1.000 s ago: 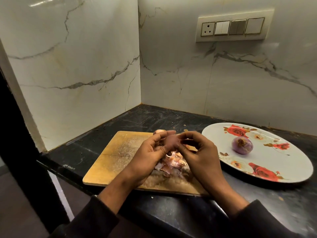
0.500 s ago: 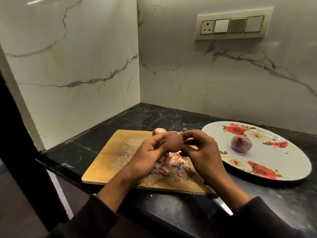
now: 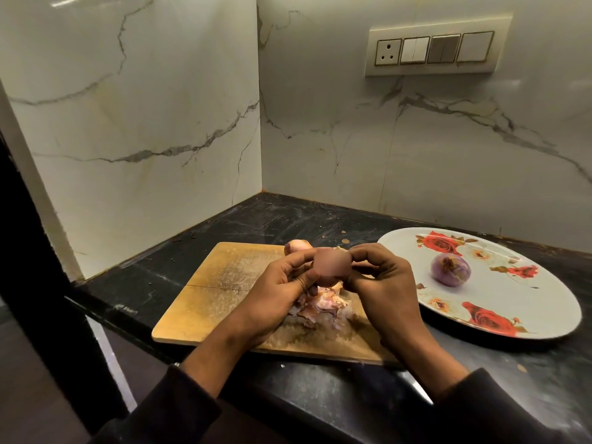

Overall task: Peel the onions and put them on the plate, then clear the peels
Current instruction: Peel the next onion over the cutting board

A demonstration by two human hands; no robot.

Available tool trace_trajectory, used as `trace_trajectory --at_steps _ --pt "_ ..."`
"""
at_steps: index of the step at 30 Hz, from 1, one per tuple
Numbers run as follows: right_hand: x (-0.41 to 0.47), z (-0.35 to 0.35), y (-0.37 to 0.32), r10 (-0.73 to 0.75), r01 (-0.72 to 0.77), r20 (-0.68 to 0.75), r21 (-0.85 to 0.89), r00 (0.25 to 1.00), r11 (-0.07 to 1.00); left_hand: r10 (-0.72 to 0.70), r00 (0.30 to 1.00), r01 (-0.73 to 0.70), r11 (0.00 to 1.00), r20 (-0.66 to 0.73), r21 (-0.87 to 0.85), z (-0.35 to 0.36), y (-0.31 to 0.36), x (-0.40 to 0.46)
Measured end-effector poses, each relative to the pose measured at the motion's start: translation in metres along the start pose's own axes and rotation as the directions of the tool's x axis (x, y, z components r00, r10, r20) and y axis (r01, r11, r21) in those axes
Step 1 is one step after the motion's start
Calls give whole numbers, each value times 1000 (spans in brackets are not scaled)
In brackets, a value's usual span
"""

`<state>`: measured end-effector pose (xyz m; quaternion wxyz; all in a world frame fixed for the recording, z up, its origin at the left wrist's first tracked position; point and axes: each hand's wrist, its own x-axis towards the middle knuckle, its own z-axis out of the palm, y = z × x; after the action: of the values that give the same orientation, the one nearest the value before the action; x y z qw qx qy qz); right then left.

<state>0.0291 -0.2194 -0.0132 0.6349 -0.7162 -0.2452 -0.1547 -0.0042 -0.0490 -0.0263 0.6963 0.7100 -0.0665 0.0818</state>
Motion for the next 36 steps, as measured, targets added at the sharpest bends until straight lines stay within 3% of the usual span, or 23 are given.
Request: trace_trajectory --at_steps 7,14,23,29,36 --pt "-1 2 -3 -96 106 51 -259 994 960 19 1000 -19 1000 -5 7 0 -1 1" --pt "-2 5 3 -123 135 57 -326 991 936 18 999 -23 995 -50 -98 -1 -3 3" --pt "-3 4 5 6 -2 14 -236 1000 972 30 999 -34 994 -38 -100 1 5 -1" --pt "-6 6 0 1 -5 -36 -137 999 991 61 998 -63 995 -28 -79 1 3 -1" --pt "-7 8 -1 -49 46 -12 -201 999 978 59 997 -61 996 -48 -61 1 2 -1"
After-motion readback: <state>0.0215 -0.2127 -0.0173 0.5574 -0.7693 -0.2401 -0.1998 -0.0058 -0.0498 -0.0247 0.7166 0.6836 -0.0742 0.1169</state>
